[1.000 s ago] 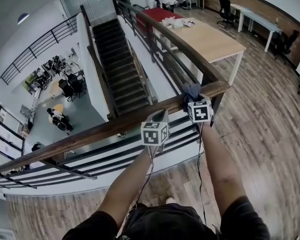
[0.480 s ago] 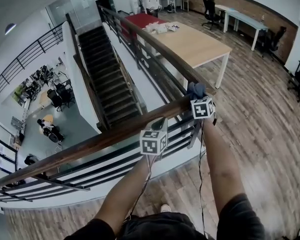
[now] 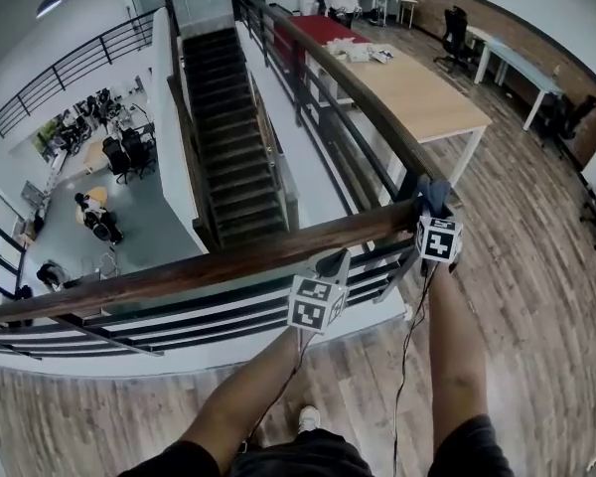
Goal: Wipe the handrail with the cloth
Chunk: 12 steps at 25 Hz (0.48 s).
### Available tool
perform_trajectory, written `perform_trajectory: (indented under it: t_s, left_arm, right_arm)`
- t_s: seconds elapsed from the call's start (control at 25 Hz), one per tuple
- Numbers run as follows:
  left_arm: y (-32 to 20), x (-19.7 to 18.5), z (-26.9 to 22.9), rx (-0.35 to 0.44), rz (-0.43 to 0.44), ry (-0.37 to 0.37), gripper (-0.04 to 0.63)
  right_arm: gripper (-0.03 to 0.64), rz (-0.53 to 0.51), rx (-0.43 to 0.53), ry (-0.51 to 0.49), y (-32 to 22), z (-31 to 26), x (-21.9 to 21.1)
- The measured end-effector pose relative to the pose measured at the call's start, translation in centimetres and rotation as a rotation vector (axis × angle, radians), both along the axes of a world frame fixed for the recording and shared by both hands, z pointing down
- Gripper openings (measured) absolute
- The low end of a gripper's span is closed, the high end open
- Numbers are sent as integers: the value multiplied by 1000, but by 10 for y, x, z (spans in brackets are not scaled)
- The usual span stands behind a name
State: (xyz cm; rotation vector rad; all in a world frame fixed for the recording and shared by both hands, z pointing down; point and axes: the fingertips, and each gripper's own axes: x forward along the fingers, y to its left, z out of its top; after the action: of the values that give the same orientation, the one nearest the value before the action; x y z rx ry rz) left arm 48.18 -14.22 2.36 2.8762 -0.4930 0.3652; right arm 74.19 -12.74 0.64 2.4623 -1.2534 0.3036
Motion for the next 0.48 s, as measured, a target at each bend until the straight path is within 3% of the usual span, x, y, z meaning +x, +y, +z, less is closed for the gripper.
perform_trajectory:
  t_s: [0.24, 0.32, 0.48]
  left_arm:
    - [-16, -78, -19, -29, -96, 121, -2]
    - [-26, -111, -25, -27, -129, 131, -2]
    - [-54, -200, 9, -23, -203, 128, -2]
  right_arm:
    - [115, -94, 197, 7, 5, -12, -149]
    - [115, -136, 227, -13, -3, -11, -207]
    - [115, -247, 255, -67, -31, 24, -333]
